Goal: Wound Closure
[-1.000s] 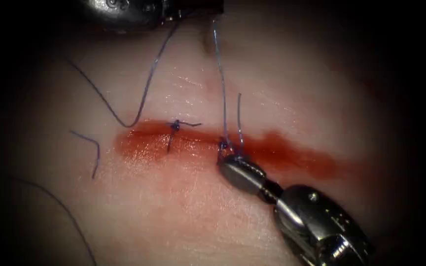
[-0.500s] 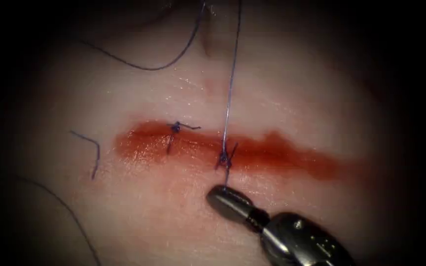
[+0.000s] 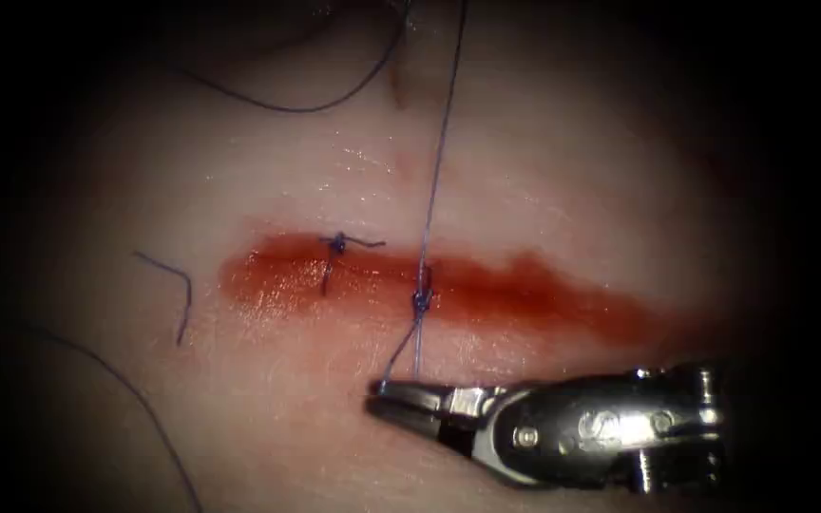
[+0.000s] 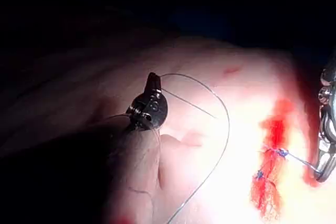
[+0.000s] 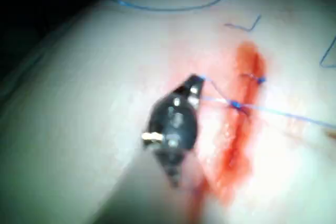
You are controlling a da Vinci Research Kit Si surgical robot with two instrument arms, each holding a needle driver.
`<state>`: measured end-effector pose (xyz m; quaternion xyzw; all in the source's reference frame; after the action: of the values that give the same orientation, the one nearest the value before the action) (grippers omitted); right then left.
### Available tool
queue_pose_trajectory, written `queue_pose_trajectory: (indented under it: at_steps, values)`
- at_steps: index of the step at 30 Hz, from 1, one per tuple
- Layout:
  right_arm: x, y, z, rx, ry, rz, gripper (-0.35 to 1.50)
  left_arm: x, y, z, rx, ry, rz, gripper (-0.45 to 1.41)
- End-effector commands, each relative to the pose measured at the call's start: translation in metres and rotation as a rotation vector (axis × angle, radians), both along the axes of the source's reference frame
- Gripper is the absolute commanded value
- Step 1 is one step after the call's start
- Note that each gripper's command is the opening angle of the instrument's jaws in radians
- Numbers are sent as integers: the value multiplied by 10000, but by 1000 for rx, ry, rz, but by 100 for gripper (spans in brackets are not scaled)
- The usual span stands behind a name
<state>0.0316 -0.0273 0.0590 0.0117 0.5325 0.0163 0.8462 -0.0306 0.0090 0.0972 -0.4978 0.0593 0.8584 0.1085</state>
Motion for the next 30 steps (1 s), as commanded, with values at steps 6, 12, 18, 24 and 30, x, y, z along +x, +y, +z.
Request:
queue_pose_trajectory:
  at_steps: [6, 12, 18, 24, 30]
  values:
    - [11, -13, -2, -196, -27, -148, -35, -6, 9, 9, 1, -1, 1, -45]
    - [17, -19, -7, -200, -14, -146, -35, -5, 16, 12, 1, 1, -2, -45]
    - [16, -23, -4, -204, -13, -150, -35, -10, 25, 17, -1, 6, -10, -45]
    - [15, -30, -3, -204, -22, -163, -35, -15, 29, 23, -6, 12, -16, -45]
    - [15, -34, -1, -161, -35, -140, -35, -15, 37, 25, -39, 52, -39, -45]
